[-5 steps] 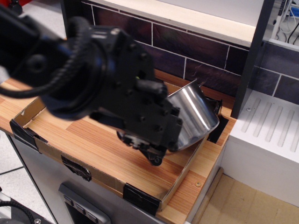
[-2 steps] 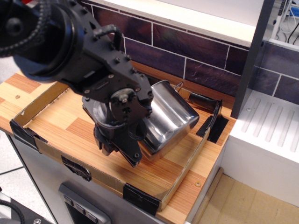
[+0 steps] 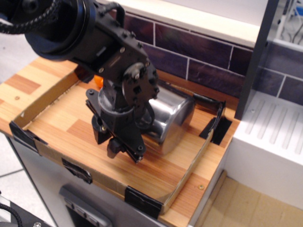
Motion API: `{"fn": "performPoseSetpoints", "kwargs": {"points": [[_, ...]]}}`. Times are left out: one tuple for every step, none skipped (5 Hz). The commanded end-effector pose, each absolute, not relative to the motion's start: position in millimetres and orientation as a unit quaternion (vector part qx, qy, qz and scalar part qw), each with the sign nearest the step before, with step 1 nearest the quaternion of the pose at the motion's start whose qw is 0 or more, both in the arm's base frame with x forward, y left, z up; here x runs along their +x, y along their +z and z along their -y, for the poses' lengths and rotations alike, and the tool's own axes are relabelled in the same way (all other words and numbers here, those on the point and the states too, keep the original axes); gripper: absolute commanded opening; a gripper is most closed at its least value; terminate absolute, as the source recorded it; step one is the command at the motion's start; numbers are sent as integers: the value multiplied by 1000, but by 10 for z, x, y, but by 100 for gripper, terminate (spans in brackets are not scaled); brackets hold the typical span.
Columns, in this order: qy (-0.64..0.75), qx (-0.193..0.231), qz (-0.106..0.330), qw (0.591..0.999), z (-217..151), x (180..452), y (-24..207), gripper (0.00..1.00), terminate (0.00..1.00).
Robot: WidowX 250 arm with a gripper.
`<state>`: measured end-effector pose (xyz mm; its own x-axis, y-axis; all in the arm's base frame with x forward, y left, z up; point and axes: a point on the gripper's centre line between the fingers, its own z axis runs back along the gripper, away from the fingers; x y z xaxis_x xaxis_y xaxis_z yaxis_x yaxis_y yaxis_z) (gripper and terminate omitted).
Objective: Topple metal pot
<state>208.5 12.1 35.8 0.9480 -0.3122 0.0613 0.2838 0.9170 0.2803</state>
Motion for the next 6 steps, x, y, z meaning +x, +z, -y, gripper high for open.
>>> {"fn": "performPoseSetpoints", "kwargs": {"points": [[-164, 81, 68, 981, -256, 2058, 747, 100, 0], [-167, 47, 75, 982, -291, 2025, 969, 100, 0], [-157, 37, 93, 982, -340, 2028, 1176, 100, 0], [-133, 36, 110, 984, -420, 2071, 1402, 100, 0], [-122, 63, 110, 984, -476, 2112, 1540, 100, 0], [-122, 63, 110, 984, -476, 2112, 1540, 100, 0]]}}
